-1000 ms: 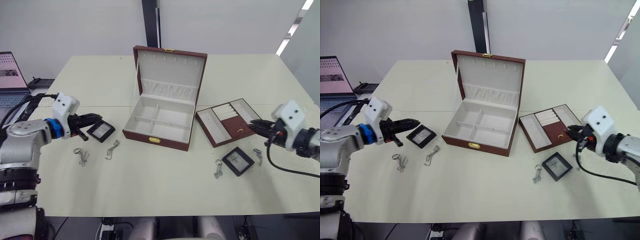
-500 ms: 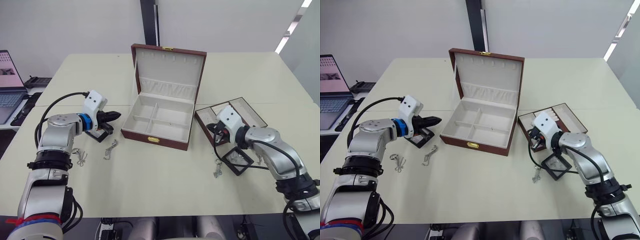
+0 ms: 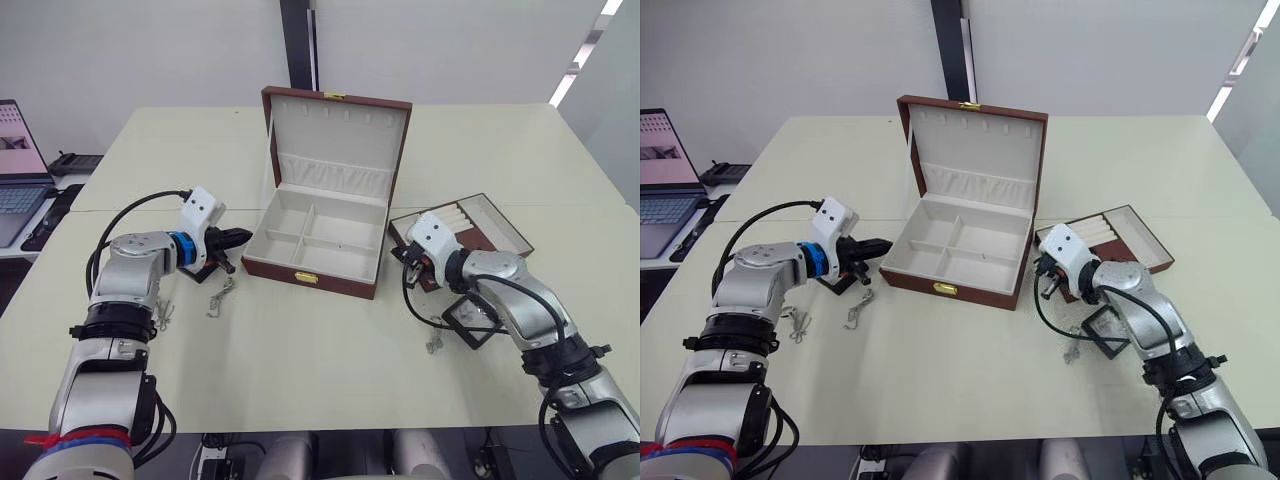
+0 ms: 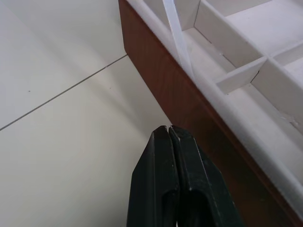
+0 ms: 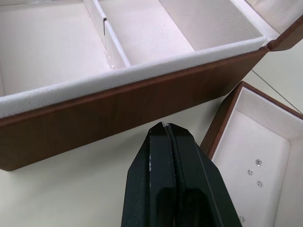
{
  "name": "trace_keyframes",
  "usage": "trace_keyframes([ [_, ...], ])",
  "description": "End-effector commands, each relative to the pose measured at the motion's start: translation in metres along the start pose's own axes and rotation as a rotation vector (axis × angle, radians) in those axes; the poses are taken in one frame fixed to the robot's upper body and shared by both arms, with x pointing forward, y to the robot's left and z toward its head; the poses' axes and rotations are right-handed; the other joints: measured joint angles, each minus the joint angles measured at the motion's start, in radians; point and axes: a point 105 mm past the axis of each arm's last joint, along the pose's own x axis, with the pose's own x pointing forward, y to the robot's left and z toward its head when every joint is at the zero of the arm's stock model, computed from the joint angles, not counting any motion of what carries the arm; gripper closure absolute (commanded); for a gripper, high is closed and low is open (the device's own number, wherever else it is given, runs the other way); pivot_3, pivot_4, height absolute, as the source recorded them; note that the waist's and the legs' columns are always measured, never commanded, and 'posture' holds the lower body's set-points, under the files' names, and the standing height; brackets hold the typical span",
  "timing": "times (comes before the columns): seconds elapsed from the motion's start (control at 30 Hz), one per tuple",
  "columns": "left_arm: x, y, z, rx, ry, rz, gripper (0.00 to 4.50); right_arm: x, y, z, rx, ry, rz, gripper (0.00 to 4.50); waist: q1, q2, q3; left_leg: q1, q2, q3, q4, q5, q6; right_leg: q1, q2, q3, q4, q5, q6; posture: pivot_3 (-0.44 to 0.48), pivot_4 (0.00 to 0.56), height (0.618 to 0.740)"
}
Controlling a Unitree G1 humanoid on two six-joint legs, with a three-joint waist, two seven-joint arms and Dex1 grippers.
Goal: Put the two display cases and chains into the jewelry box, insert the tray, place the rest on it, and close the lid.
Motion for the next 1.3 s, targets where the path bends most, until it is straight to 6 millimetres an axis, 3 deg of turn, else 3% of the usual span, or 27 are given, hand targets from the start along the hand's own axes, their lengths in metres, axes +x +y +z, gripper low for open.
trace_keyframes([
  [0.03,0.001,-0.010,0.003,0.001,-0.009,-0.047,4.50,0.001,-0.001,0.017,-0.038,-0.051,0.003,4.46,-0.002,0.000,0.000,0.000,0.000,0.000,0.000,0.000,0.000,0.000,0.000,0.000,0.000,0.000,0.000,0.000,0.150,0.740],
  [0.53,-0.001,-0.043,0.000,-0.041,-0.007,-0.183,4.50,0.005,-0.001,0.023,-0.036,-0.075,0.021,4.46,-0.003,0.000,0.000,0.000,0.000,0.000,0.000,0.000,0.000,0.000,0.000,0.000,0.000,0.000,0.000,0.000,0.150,0.740],
  [1.0,-0.002,-0.043,-0.005,-0.065,-0.013,-0.147,4.50,0.007,-0.004,0.024,-0.058,-0.068,0.017,4.46,-0.005,0.000,0.000,0.000,0.000,0.000,0.000,0.000,0.000,0.000,0.000,0.001,0.000,0.000,0.000,0.000,0.150,0.740],
  [1.3,-0.009,-0.034,-0.009,-0.069,-0.011,-0.100,4.50,-0.012,-0.019,0.027,-0.056,-0.056,-0.055,4.46,-0.004,0.000,0.000,0.000,0.000,0.000,0.001,0.000,0.000,0.000,0.000,0.001,0.000,0.000,0.000,0.000,0.150,0.740],
])
